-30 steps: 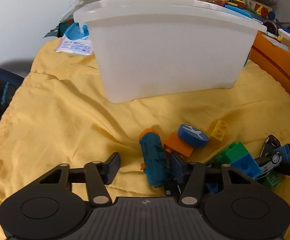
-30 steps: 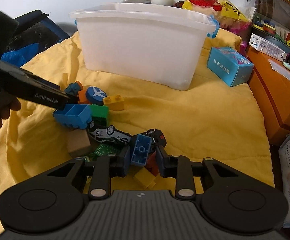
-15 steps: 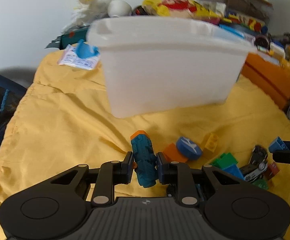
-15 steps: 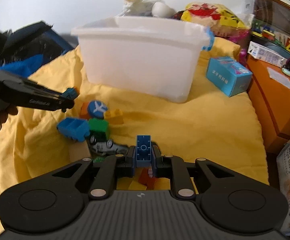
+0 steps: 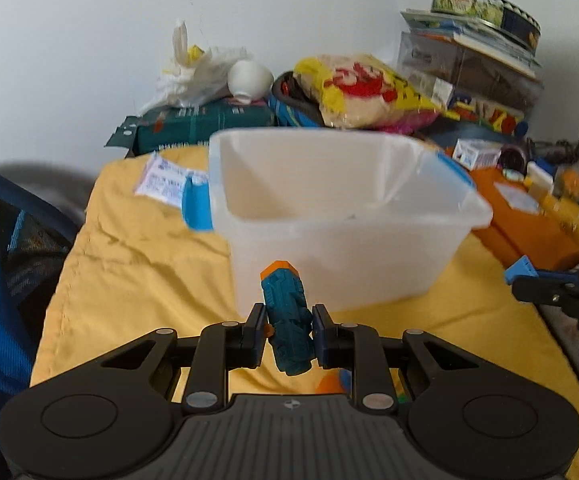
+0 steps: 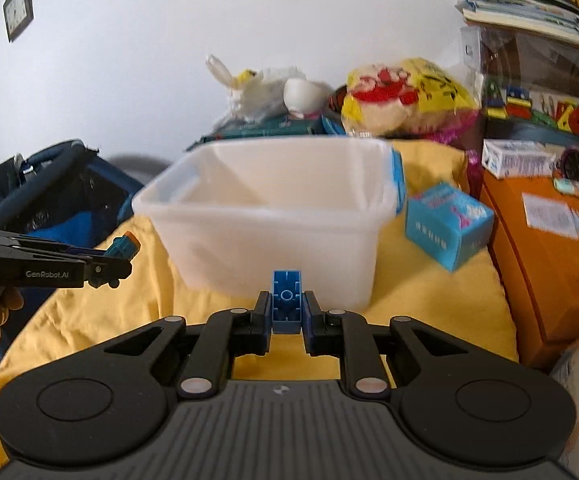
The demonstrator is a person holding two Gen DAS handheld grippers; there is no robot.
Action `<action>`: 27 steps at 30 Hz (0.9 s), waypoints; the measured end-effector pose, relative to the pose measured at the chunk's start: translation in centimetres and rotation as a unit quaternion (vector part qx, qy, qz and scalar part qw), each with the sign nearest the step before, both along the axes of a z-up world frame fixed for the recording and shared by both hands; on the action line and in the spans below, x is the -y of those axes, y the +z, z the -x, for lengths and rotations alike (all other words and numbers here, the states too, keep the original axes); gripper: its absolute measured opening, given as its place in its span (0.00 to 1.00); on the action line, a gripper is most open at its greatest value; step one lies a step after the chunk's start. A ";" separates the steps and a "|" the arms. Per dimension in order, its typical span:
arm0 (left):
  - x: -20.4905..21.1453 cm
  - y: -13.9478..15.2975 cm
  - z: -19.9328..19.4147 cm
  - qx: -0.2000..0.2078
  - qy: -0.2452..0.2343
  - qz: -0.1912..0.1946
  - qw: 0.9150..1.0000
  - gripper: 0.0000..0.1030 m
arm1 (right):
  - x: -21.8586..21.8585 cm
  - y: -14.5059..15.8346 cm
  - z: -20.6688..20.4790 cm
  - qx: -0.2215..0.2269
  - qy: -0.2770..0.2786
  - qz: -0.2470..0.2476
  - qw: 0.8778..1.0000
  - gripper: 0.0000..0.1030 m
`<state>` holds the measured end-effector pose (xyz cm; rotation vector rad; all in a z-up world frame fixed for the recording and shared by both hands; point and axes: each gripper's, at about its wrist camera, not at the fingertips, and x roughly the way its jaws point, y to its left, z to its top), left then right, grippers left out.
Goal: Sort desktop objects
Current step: 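Carry the teal figure and blue brick over the white bin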
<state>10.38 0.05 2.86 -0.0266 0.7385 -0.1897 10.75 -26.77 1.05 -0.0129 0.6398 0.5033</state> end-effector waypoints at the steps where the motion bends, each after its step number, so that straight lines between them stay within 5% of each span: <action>1: -0.1 0.4 -0.3 0.001 0.001 0.003 1.000 0.26 | -0.1 0.3 -0.3 0.002 0.001 -0.002 1.000 0.17; 27: 1.1 5.9 -7.9 0.022 -0.007 -0.005 1.000 0.26 | -2.3 5.1 -8.8 0.013 0.027 0.004 1.000 0.17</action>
